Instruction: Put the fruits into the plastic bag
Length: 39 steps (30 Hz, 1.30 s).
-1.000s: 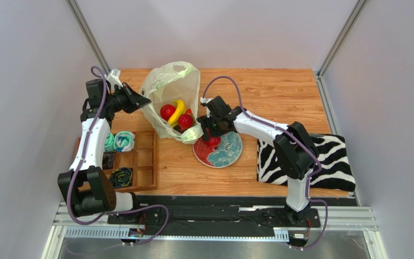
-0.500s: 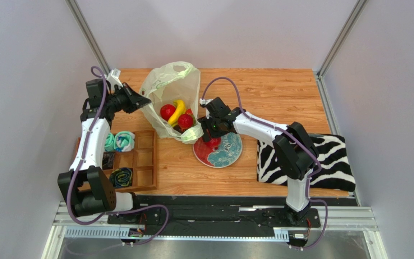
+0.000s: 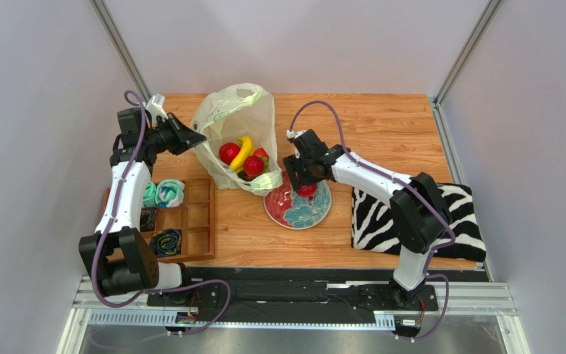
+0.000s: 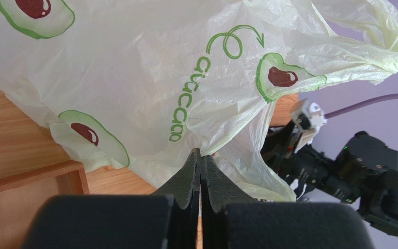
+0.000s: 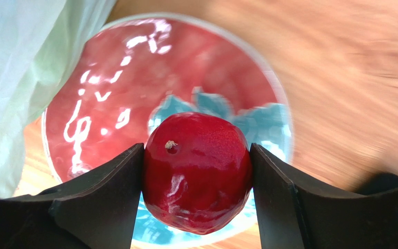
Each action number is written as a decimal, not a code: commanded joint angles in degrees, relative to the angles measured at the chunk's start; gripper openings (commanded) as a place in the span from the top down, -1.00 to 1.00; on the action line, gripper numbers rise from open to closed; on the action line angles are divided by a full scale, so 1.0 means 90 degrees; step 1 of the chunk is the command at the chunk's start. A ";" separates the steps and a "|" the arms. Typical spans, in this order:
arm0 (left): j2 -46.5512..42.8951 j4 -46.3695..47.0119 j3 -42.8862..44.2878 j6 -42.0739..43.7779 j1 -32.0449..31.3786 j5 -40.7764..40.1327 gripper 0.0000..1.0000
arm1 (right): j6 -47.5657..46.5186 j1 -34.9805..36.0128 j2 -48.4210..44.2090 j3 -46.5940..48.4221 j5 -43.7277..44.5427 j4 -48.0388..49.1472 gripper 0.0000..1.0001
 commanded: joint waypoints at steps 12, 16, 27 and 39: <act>-0.0129 -0.0001 0.0176 0.0204 0.0062 0.0048 1.00 | 0.0449 -0.0059 -0.1027 0.1999 0.0006 0.0605 0.34; -0.0159 -0.0001 0.0176 0.0185 0.0062 0.0048 1.00 | 0.0420 0.0350 -0.0589 0.2721 -0.0228 0.0432 0.33; -0.0246 0.0019 0.0059 0.0146 0.0062 0.0067 1.00 | 0.0128 0.1133 0.1217 0.4643 -0.0677 -0.0418 0.34; -0.0227 0.0087 0.0039 0.0077 0.0062 0.0087 1.00 | -0.0049 0.1240 0.1932 0.5125 -0.0580 -0.0702 0.01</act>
